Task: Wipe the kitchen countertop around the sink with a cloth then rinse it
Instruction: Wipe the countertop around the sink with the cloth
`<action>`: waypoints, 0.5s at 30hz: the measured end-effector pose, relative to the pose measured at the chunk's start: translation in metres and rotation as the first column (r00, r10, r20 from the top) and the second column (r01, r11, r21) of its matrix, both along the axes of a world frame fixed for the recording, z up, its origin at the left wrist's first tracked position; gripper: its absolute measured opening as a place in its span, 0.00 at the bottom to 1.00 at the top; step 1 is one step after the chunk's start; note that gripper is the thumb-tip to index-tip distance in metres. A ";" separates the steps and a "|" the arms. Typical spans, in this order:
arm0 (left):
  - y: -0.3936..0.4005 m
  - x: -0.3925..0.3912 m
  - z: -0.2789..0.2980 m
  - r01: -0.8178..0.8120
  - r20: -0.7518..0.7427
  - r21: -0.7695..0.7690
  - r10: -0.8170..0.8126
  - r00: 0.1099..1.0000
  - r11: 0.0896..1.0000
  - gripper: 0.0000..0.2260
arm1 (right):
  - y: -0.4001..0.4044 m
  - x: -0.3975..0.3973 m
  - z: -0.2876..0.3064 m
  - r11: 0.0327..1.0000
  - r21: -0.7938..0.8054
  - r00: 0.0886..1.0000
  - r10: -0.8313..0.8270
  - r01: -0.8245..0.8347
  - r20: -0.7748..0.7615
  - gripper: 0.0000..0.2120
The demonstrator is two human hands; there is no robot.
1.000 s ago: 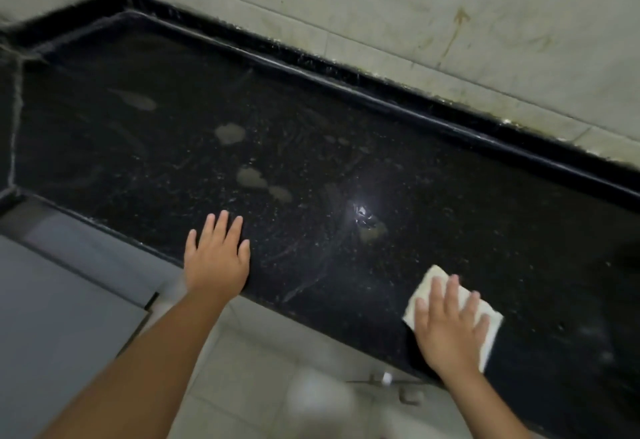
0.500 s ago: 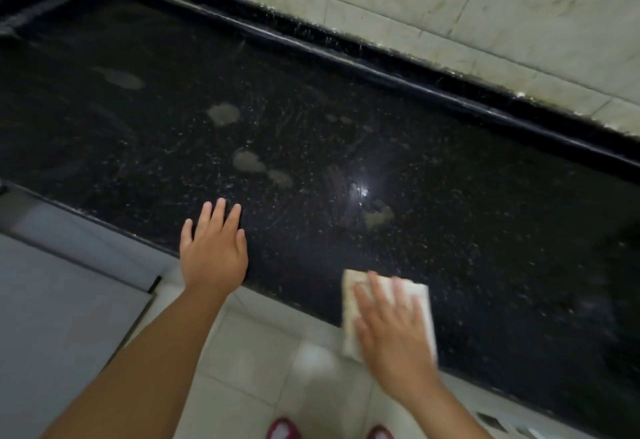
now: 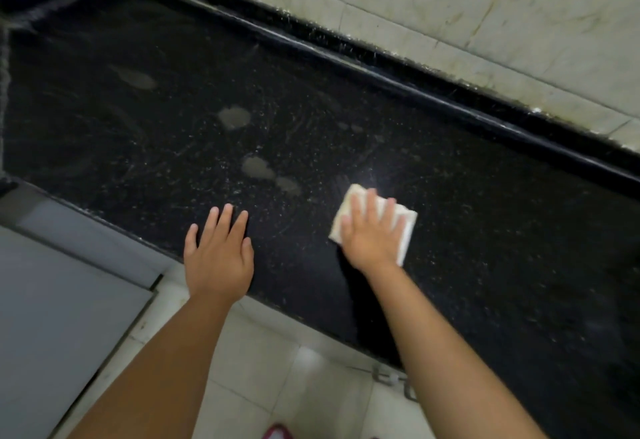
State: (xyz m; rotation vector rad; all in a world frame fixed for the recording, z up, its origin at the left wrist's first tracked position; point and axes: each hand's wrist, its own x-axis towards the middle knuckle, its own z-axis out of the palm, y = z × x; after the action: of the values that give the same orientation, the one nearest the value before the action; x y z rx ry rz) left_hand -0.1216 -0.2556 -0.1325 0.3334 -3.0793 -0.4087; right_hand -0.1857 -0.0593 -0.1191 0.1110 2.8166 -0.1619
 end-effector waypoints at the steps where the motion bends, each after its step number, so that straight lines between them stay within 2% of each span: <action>1: 0.000 0.000 -0.001 0.002 -0.007 -0.007 -0.002 1.000 1.000 0.24 | -0.022 0.009 -0.004 0.995 -0.006 0.993 0.096 -0.096 -0.065 0.32; 2: -0.001 0.000 -0.003 0.005 -0.015 -0.012 -0.005 1.000 1.000 0.26 | -0.039 0.021 -0.007 0.985 0.013 0.978 0.174 -0.173 -0.113 0.34; 4: -0.001 0.000 -0.003 0.004 -0.023 -0.018 -0.005 1.000 1.000 0.27 | -0.051 0.053 -0.010 0.970 -0.004 0.955 0.239 -0.244 -0.174 0.25; 6: -0.001 -0.001 -0.002 0.005 -0.026 -0.019 -0.005 1.000 1.000 0.27 | -0.030 0.086 -0.014 0.940 -0.040 0.936 0.332 -0.339 -0.114 0.23; 8: -0.001 -0.002 -0.002 0.005 -0.024 -0.008 -0.005 1.000 1.000 0.28 | 0.020 0.108 -0.019 0.925 0.021 0.914 0.378 -0.379 -0.144 0.23; 10: -0.001 -0.002 -0.002 0.010 -0.020 0.002 -0.010 1.000 1.000 0.29 | 0.079 0.111 -0.019 0.955 0.120 0.946 0.287 -0.270 -0.152 0.25; 12: -0.001 -0.002 -0.003 0.006 -0.014 0.014 -0.005 1.000 1.000 0.29 | 0.119 0.090 -0.004 0.993 0.098 0.987 0.075 -0.061 -0.145 0.28; 15: -0.002 -0.002 -0.004 0.003 -0.005 0.008 -0.003 1.000 1.000 0.27 | 0.130 0.030 0.010 0.965 0.051 0.964 -0.251 0.256 -0.088 0.24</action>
State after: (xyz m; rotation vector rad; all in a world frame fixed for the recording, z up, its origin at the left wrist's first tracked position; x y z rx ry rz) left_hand -0.1235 -0.2579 -0.1364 0.3281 -3.0748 -0.4217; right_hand -0.1561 0.0711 -0.1086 0.4912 2.8787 -0.1388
